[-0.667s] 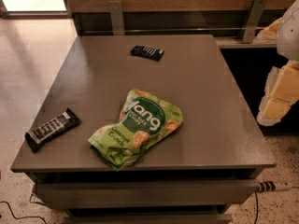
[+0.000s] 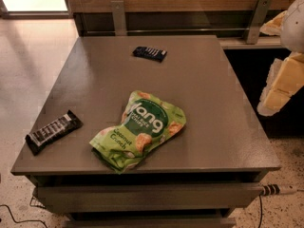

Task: Pick rxbar blueberry

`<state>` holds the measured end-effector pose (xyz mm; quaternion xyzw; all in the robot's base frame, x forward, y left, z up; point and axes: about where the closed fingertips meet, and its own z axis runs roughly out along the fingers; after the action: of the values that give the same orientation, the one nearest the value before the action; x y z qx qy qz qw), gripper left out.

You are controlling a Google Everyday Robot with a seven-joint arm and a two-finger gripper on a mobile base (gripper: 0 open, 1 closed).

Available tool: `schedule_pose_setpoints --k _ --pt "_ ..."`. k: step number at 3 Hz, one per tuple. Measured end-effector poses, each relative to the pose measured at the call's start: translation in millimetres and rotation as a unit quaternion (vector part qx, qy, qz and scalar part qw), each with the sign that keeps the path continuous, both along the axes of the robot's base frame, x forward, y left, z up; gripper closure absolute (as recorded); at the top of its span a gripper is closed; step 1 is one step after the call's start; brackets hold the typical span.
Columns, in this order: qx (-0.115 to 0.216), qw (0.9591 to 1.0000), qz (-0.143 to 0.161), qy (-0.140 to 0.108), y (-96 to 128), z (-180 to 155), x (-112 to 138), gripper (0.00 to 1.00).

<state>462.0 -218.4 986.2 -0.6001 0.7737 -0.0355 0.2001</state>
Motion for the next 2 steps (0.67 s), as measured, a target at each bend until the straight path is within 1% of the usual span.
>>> schedule_pose_setpoints --k 1,2 --pt "0.054 0.9981 0.011 -0.028 9 3 51 0.00" --pt "0.130 0.9894 0.020 -0.063 29 9 109 0.00"
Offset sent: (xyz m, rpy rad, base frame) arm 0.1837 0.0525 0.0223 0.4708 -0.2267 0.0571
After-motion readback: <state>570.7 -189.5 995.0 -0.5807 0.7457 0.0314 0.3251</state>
